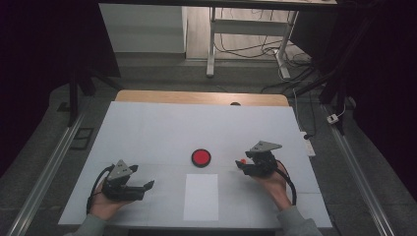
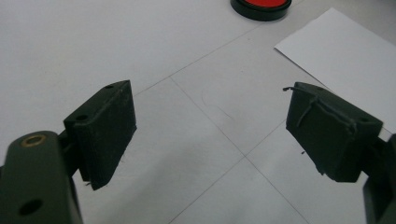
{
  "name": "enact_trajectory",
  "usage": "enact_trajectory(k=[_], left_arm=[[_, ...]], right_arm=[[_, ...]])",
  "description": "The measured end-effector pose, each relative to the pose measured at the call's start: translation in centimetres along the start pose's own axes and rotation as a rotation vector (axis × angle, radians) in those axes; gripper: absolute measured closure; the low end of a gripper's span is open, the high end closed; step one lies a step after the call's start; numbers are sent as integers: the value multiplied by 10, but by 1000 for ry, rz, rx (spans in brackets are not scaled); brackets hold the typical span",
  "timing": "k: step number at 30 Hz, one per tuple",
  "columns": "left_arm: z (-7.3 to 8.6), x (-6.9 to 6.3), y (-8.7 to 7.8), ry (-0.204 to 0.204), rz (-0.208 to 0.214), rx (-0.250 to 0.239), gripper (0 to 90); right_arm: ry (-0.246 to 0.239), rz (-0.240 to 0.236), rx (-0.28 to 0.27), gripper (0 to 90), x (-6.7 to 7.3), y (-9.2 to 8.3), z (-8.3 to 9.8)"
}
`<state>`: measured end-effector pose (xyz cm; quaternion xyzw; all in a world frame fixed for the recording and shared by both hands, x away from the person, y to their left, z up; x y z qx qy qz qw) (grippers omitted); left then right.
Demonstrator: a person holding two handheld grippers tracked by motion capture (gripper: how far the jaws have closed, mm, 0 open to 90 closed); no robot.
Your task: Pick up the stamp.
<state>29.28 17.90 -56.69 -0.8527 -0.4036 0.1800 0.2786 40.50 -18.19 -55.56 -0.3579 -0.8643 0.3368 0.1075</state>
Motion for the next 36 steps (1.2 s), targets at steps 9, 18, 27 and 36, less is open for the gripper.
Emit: enact_trajectory(k=[9, 18, 27, 36], left_arm=[[0, 0, 0, 0, -1, 1, 162], [1, 0, 0, 3, 0, 2, 162], [1, 0, 0, 4, 1, 2, 162], [1, 0, 0, 6, 1, 5, 162]], right_arm=[[-7, -3, 14, 523, 2, 3, 5], [-17, -2, 15, 613, 3, 4, 6], [-25, -7, 15, 710, 3, 4, 7], [-14, -18, 12, 718, 3, 4, 7]])
Point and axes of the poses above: each handheld gripper's, and its own axes: y roughly forward along the jaws, z roughly out of its underside, x roughly to its left, the point moved 8 cm from there along y, roughly forward along the jaws, and after that the axes turned 1 degree about z, right-handed, at the moved point
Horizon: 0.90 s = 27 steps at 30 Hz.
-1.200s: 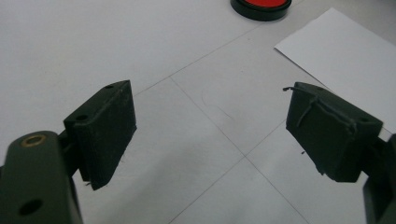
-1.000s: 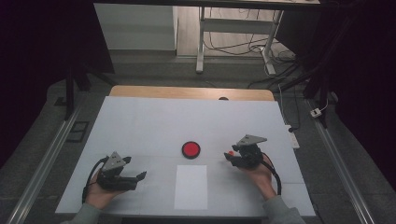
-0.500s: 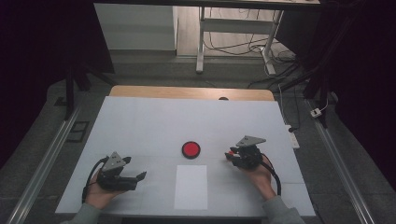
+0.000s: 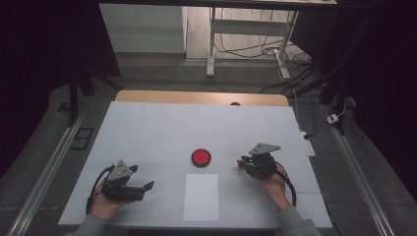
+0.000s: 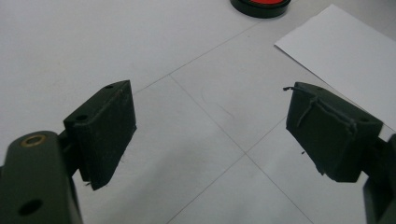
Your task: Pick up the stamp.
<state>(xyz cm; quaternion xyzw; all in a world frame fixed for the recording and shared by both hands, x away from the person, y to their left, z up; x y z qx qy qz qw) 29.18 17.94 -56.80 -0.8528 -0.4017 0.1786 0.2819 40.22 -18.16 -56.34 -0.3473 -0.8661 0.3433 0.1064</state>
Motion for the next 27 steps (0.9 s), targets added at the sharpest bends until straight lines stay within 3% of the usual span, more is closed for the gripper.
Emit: enact_trajectory(k=[16, 27], left_arm=[[1, 1, 1, -1, -4, 2, 162], [1, 1, 1, -1, -6, 1, 162]], right_arm=[[13, 2, -63, 719, -2, -11, -9], [32, -3, -138, 719, -2, -24, -21]])
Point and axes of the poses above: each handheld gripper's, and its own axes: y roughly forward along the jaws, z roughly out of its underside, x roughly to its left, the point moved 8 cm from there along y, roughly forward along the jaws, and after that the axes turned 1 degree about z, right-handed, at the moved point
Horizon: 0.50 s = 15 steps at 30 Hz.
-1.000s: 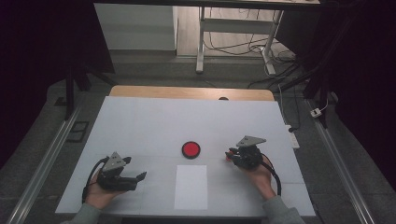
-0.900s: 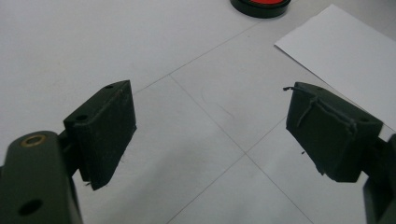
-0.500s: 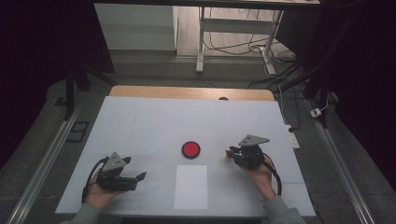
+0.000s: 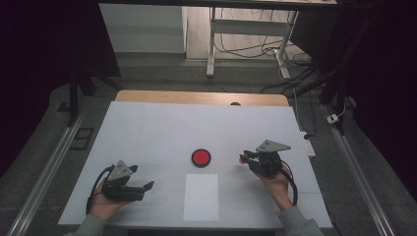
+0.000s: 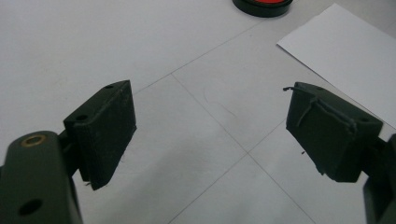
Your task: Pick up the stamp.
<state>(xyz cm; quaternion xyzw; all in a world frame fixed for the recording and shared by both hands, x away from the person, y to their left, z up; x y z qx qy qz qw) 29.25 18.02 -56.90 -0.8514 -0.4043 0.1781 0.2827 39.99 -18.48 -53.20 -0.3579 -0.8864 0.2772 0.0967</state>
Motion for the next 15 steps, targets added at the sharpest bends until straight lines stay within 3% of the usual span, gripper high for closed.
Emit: enact_trajectory(k=[3, 15], left_arm=[[0, 0, 0, -1, -1, -2, 162], [0, 1, 0, -2, -3, -3, 162]], right_arm=[[5, -5, -35, 719, 3, -4, -7], [20, -30, -88, 719, 9, -12, -19]])
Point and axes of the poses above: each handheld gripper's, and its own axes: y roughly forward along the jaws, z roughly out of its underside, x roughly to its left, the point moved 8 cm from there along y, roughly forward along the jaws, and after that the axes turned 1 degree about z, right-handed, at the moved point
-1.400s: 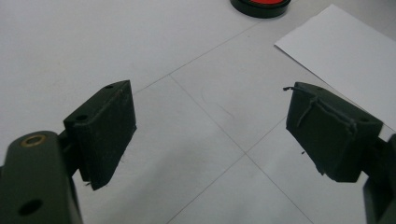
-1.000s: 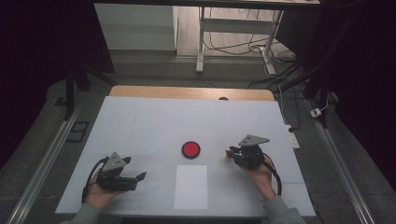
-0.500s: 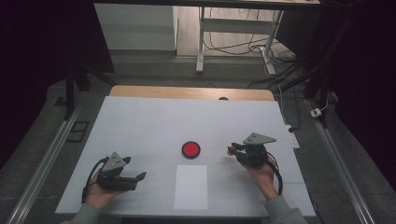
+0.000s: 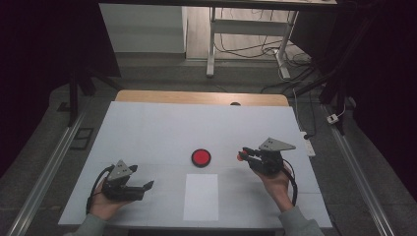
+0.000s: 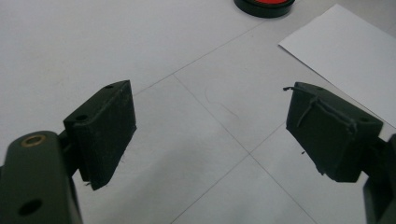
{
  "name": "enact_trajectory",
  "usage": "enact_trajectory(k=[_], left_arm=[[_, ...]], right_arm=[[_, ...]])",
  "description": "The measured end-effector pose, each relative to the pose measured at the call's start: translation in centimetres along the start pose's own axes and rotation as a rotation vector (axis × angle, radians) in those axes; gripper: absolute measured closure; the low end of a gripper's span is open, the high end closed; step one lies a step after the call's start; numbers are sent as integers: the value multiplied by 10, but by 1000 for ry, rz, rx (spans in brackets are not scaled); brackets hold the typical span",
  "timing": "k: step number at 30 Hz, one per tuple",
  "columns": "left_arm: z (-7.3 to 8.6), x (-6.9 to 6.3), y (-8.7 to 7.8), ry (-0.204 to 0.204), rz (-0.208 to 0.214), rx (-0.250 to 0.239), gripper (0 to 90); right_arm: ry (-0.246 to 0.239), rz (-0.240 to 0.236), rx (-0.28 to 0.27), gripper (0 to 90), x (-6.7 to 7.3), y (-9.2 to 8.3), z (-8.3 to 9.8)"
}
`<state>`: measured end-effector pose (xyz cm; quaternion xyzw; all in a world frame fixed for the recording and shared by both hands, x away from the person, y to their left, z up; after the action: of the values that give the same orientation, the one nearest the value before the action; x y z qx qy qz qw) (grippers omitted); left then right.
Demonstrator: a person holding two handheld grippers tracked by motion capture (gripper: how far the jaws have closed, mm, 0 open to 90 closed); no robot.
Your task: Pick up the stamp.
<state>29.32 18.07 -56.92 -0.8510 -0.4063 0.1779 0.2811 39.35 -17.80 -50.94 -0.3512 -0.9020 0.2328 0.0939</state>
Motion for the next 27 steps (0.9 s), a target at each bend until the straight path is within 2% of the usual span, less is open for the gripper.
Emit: enact_trajectory(k=[9, 27], left_arm=[[0, 0, 0, 1, 1, -2, 161], [0, 0, 0, 6, -2, 2, 162]], right_arm=[[10, -26, -33, 719, 7, -3, -7], [-3, -78, -49, 719, 27, 0, -15]])
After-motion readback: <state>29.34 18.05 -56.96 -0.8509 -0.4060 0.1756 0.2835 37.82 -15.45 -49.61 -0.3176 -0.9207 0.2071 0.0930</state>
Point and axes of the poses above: each handheld gripper's, and its own axes: y roughly forward along the jaws, z roughly out of its underside, x roughly to its left, the point moved 8 cm from there along y, roughly forward along the jaws, and after that the axes turned 1 degree about z, right-handed, at the moved point
